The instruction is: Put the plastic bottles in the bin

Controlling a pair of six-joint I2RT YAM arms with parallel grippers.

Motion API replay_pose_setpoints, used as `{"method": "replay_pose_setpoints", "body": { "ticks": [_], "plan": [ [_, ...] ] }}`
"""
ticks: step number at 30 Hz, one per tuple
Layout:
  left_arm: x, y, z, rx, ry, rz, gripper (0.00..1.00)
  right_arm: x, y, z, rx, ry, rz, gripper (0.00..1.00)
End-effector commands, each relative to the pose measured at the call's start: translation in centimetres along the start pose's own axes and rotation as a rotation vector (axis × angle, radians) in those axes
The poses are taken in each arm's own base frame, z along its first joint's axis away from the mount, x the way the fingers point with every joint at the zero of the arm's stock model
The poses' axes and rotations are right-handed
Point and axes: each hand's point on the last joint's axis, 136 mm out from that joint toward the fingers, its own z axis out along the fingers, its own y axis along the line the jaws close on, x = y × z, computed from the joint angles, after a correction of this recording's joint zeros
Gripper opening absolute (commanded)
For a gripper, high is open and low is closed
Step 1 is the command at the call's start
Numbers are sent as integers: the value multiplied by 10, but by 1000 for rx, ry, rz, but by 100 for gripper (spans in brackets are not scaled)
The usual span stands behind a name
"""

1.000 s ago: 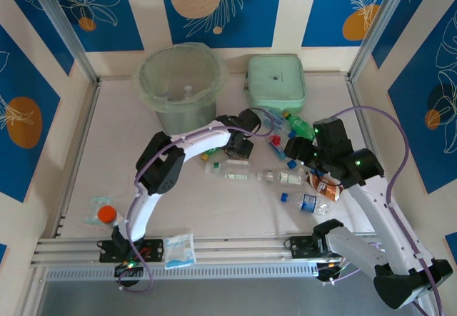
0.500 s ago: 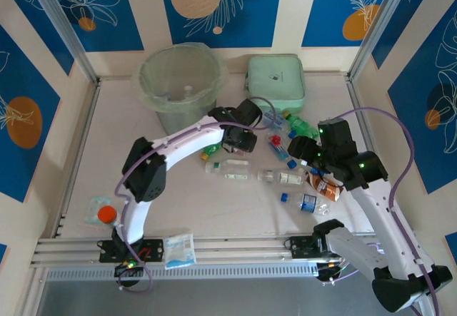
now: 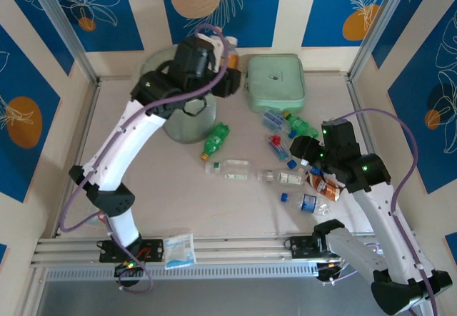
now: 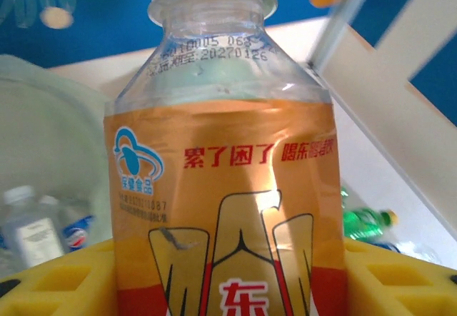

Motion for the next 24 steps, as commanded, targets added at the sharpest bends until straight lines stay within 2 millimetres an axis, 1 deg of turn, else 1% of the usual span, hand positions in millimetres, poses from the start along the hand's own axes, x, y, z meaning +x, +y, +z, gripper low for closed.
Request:
{"method": "replay_pose_setpoints", "body": {
  "ticks": [1,4,7,10,11,12,14,17,21,24],
  "plan": [
    [7,51,25,-117,67,-10,60,6,1,1,-17,23,5,73],
    [6,84,38,-171,76,-47,59,9,-3,2,2,32,1,73],
    [9,112,50,-212,99,-84,59,12,-8,3,24,40,3,73],
    [12,131,57,-233,114,-110,60,12,-11,4,40,39,5,73],
    [13,135,59,-237,117,-117,62,12,-12,5,46,40,6,73],
    [14,139,60,-243,121,-123,66,11,-13,6,49,42,7,73],
    [13,145,61,-248,121,-132,76,10,-13,6,57,43,9,73],
    [12,147,58,-248,117,-133,86,7,-15,7,79,38,15,75],
    [7,142,50,-227,103,-135,88,0,-21,7,115,25,31,77],
    [0,133,33,-197,73,-142,88,-8,-31,9,154,17,66,81]
  ]
}}
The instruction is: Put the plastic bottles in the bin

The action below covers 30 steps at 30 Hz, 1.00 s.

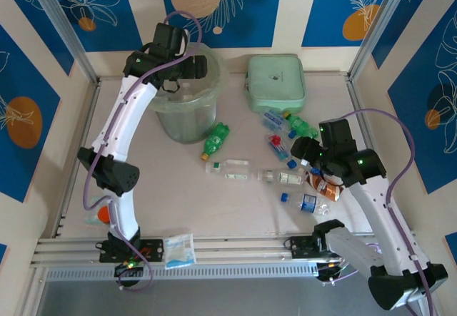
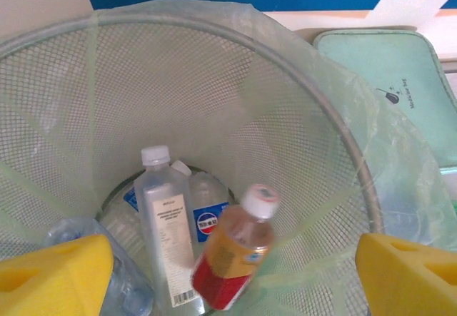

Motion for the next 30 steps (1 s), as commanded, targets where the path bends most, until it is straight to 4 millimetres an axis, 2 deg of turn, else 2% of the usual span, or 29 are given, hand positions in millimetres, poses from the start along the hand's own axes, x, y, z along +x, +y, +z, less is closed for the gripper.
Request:
{"method": "replay_pose_setpoints", "body": {
  "ticks": [1,5,8,12,15,18,22,25,30],
  "plan": [
    [-14,-11,-45,72,-73,-12,88,-12,-10,-3,48,-18,47,83],
    [-4,-36,-76,162,-101,31,88,-23,-25,11,101,3,119,85],
    [20,-62,-94,259,-100,75,88,-34,-35,19,118,0,184,87],
    [67,-96,-110,372,-72,137,89,-52,-36,32,85,-9,215,87],
    [109,-112,-109,435,-9,134,89,-67,-28,48,65,5,161,86],
    [146,-112,-97,444,39,122,89,-82,-18,67,31,10,109,86],
    [181,-102,-79,411,116,75,87,-101,-23,94,85,10,77,85],
    [198,-105,-75,424,144,54,86,-111,-17,118,59,32,15,80],
    [214,-105,-76,420,167,60,86,-128,-18,153,155,50,-65,79]
  ]
}}
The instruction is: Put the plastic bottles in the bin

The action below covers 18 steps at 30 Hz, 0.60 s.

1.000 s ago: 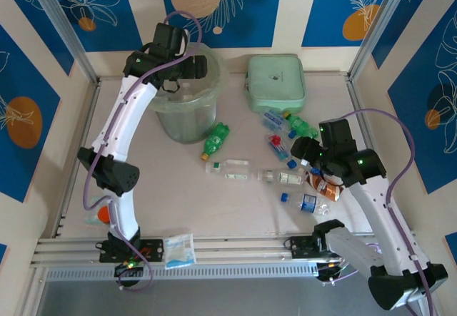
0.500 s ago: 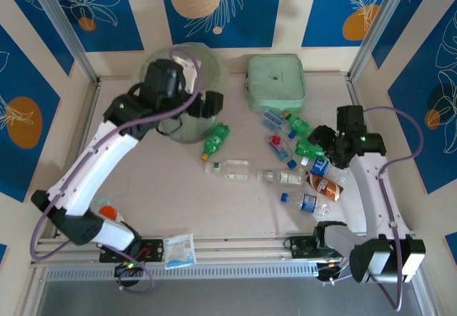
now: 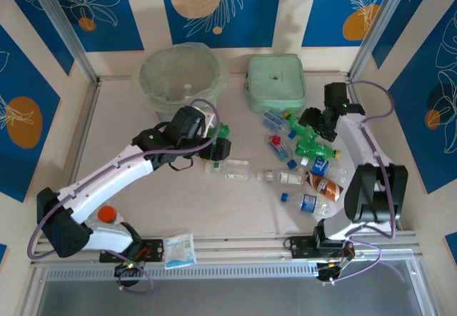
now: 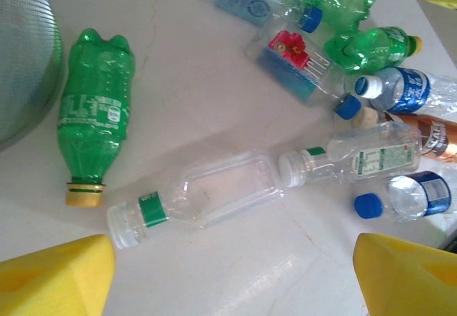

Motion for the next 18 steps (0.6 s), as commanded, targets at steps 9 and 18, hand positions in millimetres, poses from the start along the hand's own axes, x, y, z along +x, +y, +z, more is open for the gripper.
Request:
{"method": "replay_pose_setpoints", "body": {
  "ticks": [9,18],
  "plan": [
    [1,-5,-20,21,-52,-15,87,-30,19,57,45,41,-127,79],
    [3,-5,-24,23,-46,-6,87,-5,13,95,91,145,-165,78]
  ]
}}
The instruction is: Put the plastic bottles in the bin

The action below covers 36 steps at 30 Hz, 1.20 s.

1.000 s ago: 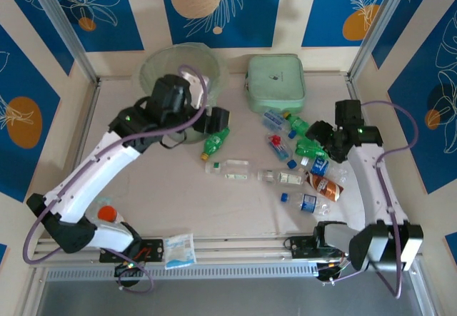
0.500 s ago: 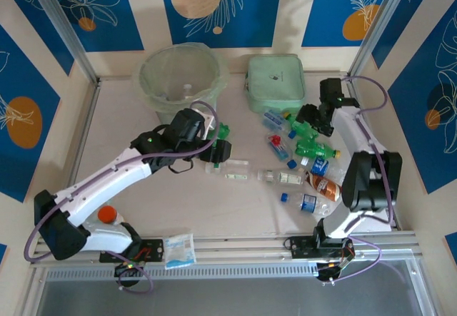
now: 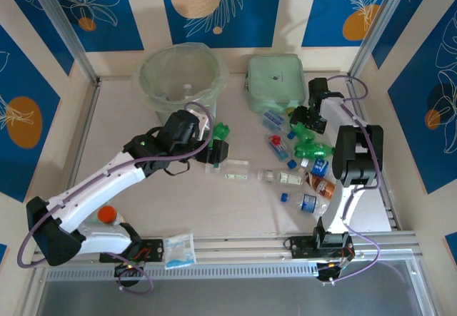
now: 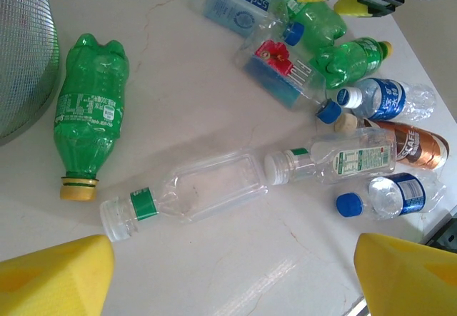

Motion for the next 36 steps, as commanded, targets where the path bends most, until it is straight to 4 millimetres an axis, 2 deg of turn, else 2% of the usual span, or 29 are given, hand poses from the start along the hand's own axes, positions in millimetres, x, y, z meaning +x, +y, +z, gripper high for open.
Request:
{"method": "replay_pose_setpoints", "body": {
  "ticks": [1,10,15,20,23,27,36],
  "plan": [
    [1,-1,-6,-1,-6,11,87,7,6,8,8,34,-43,79],
    [-6,-6,-14,14,-26,14,87,20,6,22,31,84,-61,78],
    [-13,-6,-21,8,-58,18,88,27,3,34,38,117,-56,71],
    [-19,-6,-27,-4,-77,15,88,26,4,25,21,91,-53,67],
    [-19,-5,-29,-6,-86,7,88,26,7,17,10,70,-59,63],
    [-20,-5,-32,-8,-94,4,88,27,13,-6,-10,19,-57,61],
    [-22,-4,-35,-9,-103,2,88,34,27,-78,-95,-125,-57,58]
  ]
}}
